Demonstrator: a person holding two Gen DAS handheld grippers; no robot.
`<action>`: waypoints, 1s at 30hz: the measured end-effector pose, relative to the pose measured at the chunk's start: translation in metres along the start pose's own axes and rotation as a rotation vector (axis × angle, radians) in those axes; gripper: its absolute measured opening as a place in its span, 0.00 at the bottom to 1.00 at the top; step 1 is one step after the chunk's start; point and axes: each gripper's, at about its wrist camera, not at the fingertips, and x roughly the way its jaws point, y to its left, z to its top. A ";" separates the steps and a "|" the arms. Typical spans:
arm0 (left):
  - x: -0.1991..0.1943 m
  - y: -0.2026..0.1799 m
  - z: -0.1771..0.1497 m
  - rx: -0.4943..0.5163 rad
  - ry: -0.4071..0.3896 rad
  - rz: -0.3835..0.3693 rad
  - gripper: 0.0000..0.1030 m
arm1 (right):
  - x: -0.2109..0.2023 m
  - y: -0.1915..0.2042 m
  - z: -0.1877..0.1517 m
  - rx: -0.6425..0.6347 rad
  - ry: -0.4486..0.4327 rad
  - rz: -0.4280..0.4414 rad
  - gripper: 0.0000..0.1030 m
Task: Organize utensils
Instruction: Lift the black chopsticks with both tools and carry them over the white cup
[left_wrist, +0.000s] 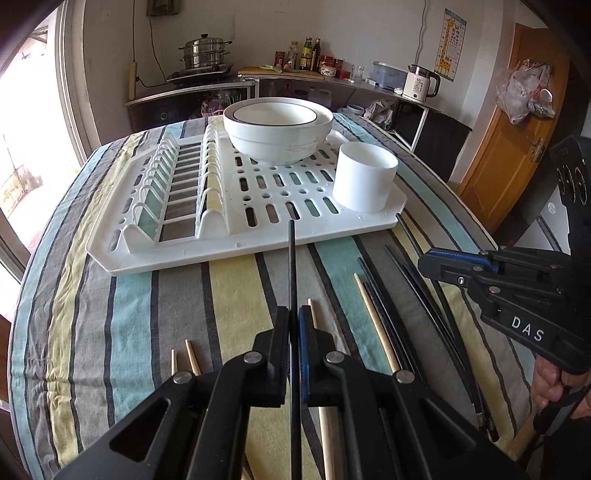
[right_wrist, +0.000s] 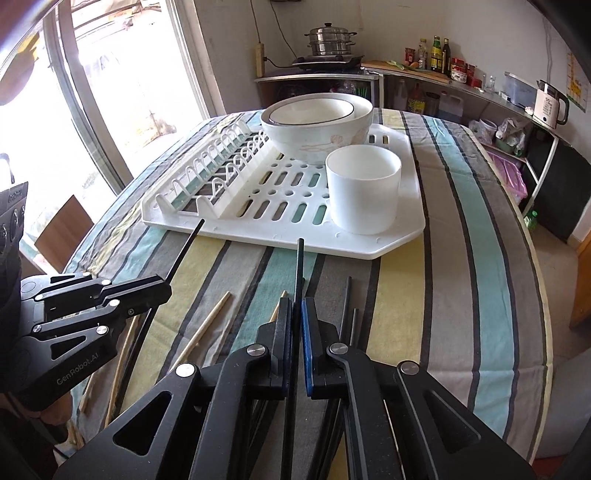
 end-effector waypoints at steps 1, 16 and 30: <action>-0.005 0.000 0.001 0.000 -0.010 -0.002 0.05 | -0.005 0.001 0.001 0.000 -0.014 0.005 0.05; -0.080 0.000 0.018 0.001 -0.184 -0.024 0.05 | -0.076 0.013 0.013 -0.016 -0.204 0.041 0.05; -0.105 -0.001 0.024 0.005 -0.256 -0.038 0.05 | -0.105 0.010 0.017 -0.006 -0.298 0.047 0.05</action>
